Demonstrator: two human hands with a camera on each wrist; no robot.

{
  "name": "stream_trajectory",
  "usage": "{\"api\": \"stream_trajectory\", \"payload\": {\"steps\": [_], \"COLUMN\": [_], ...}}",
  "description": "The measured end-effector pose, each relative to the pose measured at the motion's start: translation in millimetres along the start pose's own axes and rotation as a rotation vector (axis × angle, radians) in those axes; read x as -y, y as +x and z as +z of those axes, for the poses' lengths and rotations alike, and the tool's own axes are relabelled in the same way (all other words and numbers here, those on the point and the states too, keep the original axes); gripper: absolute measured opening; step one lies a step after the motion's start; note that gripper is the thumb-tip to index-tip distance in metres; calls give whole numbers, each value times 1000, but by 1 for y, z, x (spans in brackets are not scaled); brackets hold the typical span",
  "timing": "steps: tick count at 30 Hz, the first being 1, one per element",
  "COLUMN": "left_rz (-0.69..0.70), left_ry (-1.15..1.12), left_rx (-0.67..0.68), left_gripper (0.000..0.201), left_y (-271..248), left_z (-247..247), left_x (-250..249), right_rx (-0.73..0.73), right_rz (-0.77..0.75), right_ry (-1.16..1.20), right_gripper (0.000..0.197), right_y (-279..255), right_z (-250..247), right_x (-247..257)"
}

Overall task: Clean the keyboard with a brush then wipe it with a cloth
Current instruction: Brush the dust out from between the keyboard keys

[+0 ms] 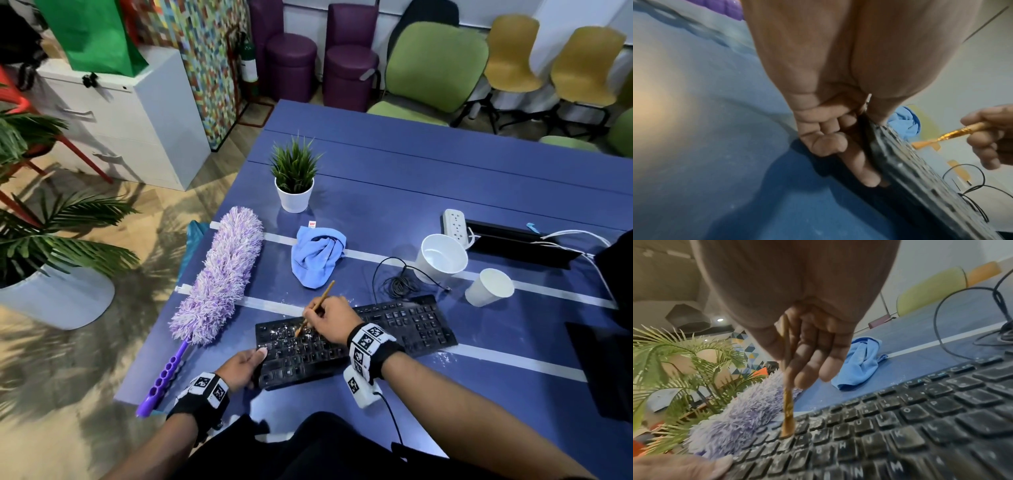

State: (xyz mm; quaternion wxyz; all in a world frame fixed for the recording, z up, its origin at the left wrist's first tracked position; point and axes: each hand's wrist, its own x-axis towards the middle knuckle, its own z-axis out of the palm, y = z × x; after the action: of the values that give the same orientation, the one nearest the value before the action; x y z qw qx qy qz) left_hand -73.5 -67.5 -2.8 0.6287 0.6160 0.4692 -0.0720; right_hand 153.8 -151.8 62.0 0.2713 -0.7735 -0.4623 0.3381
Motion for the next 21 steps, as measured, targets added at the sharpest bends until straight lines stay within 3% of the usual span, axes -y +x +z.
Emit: {"api": "stream_trajectory", "payload": {"steps": [4, 8, 12, 17, 21], "left_rz": [-15, -37, -60, -102, -123], "left_ry": [-29, -70, -109, -171, -215], "left_rx": [62, 91, 106, 113, 131], "left_gripper": [42, 42, 38, 43, 49], "left_y": [-2, -3, -1, 0, 6], "left_z": [0, -1, -1, -2, -8], "left_x": [1, 1, 4, 1, -2], "right_rx": [149, 36, 157, 48, 80], "right_rz": [-5, -7, 31, 42, 65], "right_ry": [-97, -91, -130, -107, -97], "right_gripper": [21, 22, 25, 26, 26], "right_y": [-1, 3, 8, 17, 21], "right_z": [7, 7, 14, 15, 17], "right_x": [2, 2, 5, 9, 10]}}
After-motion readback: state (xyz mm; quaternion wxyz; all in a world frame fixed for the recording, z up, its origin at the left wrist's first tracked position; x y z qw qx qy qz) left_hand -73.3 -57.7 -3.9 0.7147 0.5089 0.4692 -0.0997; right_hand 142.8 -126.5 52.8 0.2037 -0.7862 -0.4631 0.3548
